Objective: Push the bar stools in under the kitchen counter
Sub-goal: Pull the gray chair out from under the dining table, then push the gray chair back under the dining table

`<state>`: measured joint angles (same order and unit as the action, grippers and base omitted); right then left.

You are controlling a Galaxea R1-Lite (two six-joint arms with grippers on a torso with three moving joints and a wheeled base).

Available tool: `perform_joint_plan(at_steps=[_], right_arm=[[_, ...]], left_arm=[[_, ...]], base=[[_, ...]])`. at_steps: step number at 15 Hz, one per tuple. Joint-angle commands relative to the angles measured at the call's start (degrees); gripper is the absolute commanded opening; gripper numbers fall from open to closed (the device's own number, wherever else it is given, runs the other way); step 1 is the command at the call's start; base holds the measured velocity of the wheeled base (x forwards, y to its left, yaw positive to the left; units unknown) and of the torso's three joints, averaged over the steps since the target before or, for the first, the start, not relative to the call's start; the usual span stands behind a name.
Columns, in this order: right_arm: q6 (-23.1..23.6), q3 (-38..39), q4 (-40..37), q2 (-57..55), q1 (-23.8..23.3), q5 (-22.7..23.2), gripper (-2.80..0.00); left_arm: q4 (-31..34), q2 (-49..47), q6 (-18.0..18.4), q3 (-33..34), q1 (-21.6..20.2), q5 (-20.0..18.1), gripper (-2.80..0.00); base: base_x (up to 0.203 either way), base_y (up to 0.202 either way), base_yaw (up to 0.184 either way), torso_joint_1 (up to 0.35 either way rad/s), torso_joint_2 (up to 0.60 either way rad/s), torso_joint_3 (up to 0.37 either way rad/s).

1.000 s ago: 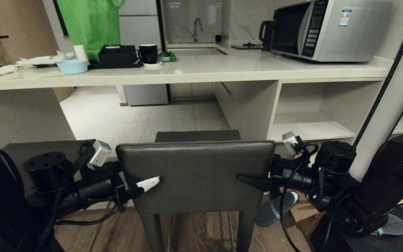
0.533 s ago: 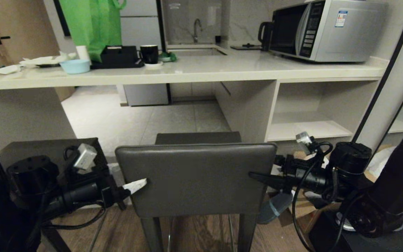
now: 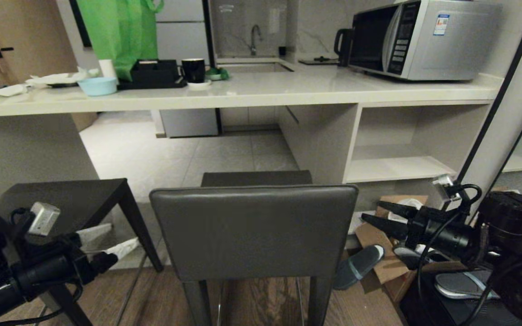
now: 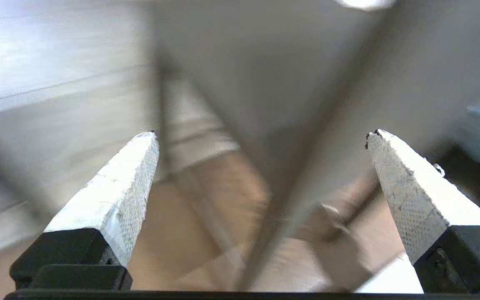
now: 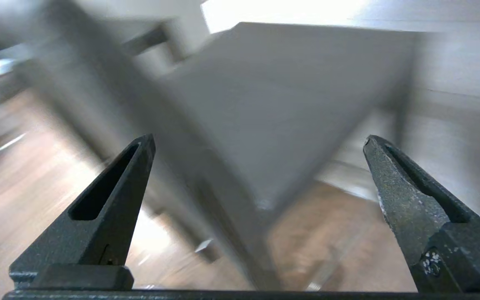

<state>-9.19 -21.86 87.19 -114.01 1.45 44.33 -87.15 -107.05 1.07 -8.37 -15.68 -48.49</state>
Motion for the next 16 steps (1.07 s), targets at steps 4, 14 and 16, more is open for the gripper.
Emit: perform_joint_plan(at_steps=[4, 14, 16], right_arm=[[5.79, 0.48, -2.90, 7.42, -0.14, -33.28, 0.00], [10.64, -6.88, -29.06, 28.96, 0.24, -45.38, -2.80], [10.64, -6.54, -35.51, 37.12, 0.29, -45.39, -2.80]], left_arm=[[-0.51, 4.79, 0.30, -1.12, 2.49, 32.39, 0.00], [27.83, 23.24, 0.59, -16.66, 8.72, 44.04, -2.80], [35.28, 31.37, 0.51, -16.88, 8.69, 44.01, -2.80]], base=[[0.000, 0.000, 0.000, 0.000, 0.00, 0.000], [0.000, 0.000, 0.000, 0.000, 0.00, 0.000], [0.000, 0.000, 0.000, 0.000, 0.00, 0.000]])
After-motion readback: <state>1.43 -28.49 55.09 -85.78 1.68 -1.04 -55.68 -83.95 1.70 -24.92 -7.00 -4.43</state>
